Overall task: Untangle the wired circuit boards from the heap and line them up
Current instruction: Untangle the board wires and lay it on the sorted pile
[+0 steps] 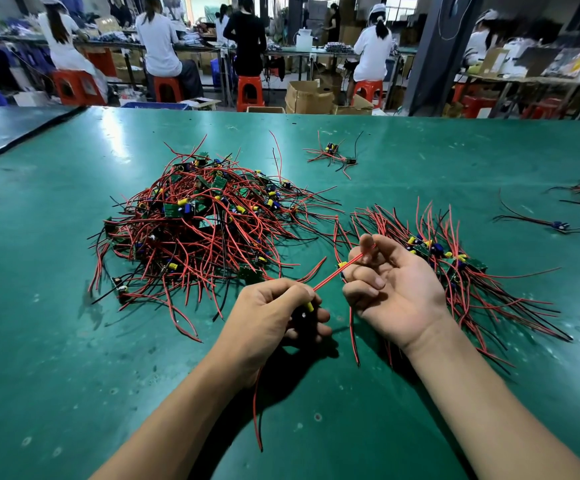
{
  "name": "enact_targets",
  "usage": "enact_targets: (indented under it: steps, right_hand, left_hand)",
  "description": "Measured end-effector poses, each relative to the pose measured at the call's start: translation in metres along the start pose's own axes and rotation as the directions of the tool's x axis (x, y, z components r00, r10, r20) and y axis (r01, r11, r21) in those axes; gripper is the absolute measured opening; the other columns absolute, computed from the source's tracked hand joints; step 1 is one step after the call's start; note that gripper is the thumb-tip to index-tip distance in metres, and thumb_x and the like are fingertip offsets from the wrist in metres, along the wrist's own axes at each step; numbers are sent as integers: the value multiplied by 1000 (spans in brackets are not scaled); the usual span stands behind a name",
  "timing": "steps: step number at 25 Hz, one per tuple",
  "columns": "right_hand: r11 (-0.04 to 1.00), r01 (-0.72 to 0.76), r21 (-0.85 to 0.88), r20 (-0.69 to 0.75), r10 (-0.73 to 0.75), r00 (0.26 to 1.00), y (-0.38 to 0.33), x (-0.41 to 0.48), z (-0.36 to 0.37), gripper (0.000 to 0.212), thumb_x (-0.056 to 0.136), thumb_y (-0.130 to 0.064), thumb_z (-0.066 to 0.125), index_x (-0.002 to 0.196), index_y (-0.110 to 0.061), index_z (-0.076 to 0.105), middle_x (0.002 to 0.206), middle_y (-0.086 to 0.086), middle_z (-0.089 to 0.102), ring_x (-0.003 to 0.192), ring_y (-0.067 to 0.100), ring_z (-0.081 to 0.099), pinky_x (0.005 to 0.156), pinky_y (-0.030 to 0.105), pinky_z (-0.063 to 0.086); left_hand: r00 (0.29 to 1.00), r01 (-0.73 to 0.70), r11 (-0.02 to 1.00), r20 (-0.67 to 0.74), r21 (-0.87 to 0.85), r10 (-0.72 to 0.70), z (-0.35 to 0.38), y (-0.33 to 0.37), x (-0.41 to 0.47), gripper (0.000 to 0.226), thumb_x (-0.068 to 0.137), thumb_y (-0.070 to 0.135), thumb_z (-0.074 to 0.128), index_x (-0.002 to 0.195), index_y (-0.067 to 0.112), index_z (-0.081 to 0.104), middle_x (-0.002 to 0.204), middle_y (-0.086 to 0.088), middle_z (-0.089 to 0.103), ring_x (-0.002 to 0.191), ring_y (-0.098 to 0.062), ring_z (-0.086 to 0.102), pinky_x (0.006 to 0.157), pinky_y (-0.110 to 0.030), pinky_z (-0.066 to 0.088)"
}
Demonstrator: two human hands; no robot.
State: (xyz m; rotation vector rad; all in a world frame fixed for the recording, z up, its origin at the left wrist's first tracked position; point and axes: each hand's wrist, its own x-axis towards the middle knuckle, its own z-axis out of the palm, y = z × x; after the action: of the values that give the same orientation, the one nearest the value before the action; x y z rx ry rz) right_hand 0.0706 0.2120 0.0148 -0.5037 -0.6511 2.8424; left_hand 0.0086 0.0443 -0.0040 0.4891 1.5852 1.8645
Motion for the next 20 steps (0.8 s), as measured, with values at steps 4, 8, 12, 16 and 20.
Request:
enact_targets:
  steps: [4,8,12,16,20]
  right_hand:
    - [995,34,-91,10,-34,999,2,0,0,34,90,-30,53,80,-7,76,73,-4,42,40,7,29,36,17,23]
    - [930,88,-357,-103,-133,986,3,4,-1,53,93,-55,52,109,-7,70,71,-3,53,42,5,32,37,16,25]
    - [840,117,-530,-134,-220,966,10,8,-4,59,91,-59,54,115,-7,69,72,-4,57,46,6,36,40,18,29]
    - [619,250,-745,11,-363,932,25,6,-3,49,78,-55,69,100,-11,72,73,-2,58,49,9,46,44,21,37]
    - [280,322,-905,188,-416,890,44,0,-3,31,79,-31,84,104,-22,69,77,2,62,58,3,58,55,23,55]
  left_hand:
    - [999,38,997,-3,-62,-38,-2,-2,2,20,93,6,56,77,5,67,73,-20,70,56,-27,67,53,-29,57]
    - [997,82,975,15,-206,-80,-4,2,6,29,97,28,53,100,1,64,86,-20,73,61,-26,70,57,-29,58]
    - [988,148,942,90,-302,-127,-10,7,9,62,95,58,35,121,7,59,109,-16,73,76,-26,73,65,-31,59]
    - [984,162,939,121,-303,-131,-10,6,12,73,92,69,24,128,14,56,118,-10,71,88,-29,72,72,-35,57]
    - [978,147,951,186,-272,-98,-9,2,9,73,89,73,22,131,24,57,122,-1,70,93,-21,71,78,-33,57]
